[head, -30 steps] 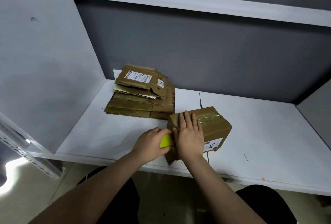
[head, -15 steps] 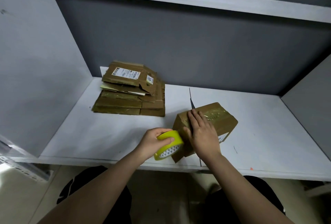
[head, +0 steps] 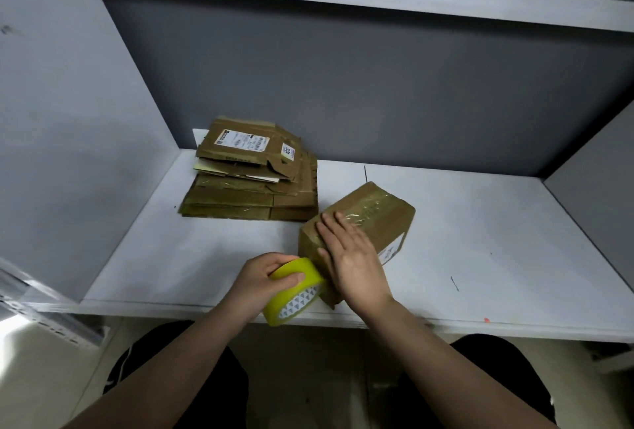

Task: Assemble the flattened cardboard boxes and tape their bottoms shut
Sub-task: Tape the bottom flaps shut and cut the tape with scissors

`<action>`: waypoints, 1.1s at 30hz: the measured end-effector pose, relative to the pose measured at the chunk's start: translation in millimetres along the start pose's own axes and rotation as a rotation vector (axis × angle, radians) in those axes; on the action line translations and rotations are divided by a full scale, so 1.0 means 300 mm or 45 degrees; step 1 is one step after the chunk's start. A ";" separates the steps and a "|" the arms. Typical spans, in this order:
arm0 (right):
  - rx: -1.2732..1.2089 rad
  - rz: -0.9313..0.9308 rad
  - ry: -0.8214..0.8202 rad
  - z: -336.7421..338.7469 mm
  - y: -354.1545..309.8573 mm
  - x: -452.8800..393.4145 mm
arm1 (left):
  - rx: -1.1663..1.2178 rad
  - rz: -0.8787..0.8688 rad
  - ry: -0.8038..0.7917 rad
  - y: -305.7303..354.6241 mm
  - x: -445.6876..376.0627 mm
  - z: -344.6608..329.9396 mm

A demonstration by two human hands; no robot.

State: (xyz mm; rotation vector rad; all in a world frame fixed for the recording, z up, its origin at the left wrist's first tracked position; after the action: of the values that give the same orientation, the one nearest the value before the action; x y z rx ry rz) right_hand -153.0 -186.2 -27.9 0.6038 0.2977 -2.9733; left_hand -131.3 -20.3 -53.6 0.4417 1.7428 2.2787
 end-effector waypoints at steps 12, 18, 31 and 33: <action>0.003 -0.232 -0.196 0.000 0.078 -0.066 | 0.217 0.080 0.097 -0.011 0.009 -0.050; -0.372 -0.234 -0.262 -0.011 0.141 -0.083 | 0.244 0.159 0.007 -0.016 -0.031 -0.103; -0.248 -0.012 -0.265 -0.015 0.194 -0.179 | 0.529 0.336 -0.151 0.025 -0.133 -0.113; -0.254 0.004 -0.260 -0.017 0.198 -0.180 | 0.519 0.335 -0.176 0.030 -0.137 -0.105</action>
State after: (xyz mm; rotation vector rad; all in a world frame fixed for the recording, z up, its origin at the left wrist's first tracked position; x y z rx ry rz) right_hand -93.9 -240.3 -21.4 0.2765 0.5642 -2.9202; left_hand -105.4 -65.9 -56.4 0.9321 2.1859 1.9793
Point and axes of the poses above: each hand's wrist, its own x-axis away from the middle knuckle, its own z-axis out of the back of the hand, y = z × x, the point moved 3 cm from there along -x, towards the middle knuckle, and after that the axes turned 6 degrees about -z, right-handed, at the moved point
